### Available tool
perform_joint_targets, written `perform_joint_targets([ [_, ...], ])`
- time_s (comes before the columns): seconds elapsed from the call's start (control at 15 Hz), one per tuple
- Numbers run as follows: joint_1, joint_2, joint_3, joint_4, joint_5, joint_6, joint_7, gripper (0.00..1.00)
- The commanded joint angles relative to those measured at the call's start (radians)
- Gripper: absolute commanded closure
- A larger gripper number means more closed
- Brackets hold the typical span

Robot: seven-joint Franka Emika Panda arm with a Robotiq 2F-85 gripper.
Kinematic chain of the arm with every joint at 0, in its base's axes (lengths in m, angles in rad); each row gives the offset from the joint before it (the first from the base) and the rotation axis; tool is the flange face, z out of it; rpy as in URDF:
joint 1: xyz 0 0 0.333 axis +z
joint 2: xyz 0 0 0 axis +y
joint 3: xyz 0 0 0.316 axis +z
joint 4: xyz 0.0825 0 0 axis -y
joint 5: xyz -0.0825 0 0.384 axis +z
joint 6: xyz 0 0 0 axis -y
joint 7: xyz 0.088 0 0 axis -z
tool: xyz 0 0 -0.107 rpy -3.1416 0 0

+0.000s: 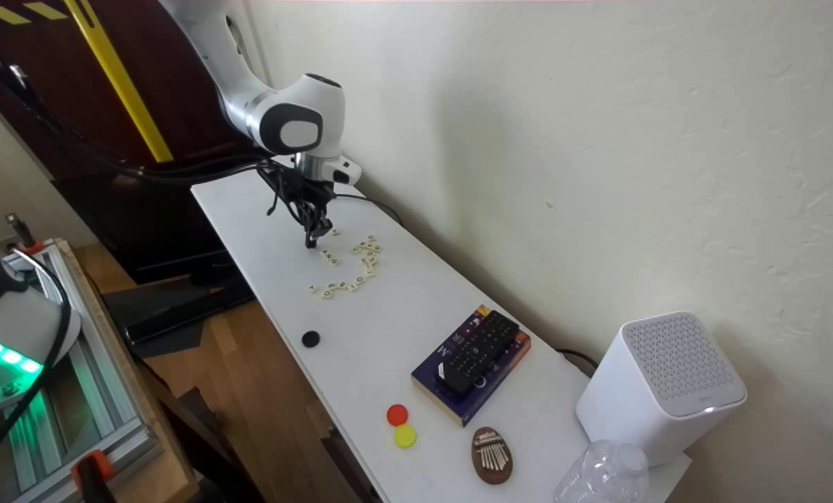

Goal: Move the letter pieces on the table

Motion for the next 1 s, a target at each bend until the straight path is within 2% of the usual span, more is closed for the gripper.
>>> perform_joint_targets([
  [0.0,-0.001,0.028,-0.012,0.003,0.026,0.005,0.011,1.00],
  [0.93,-0.005,0.034,-0.025,0.003,0.053,0.035,0.048,1.00],
])
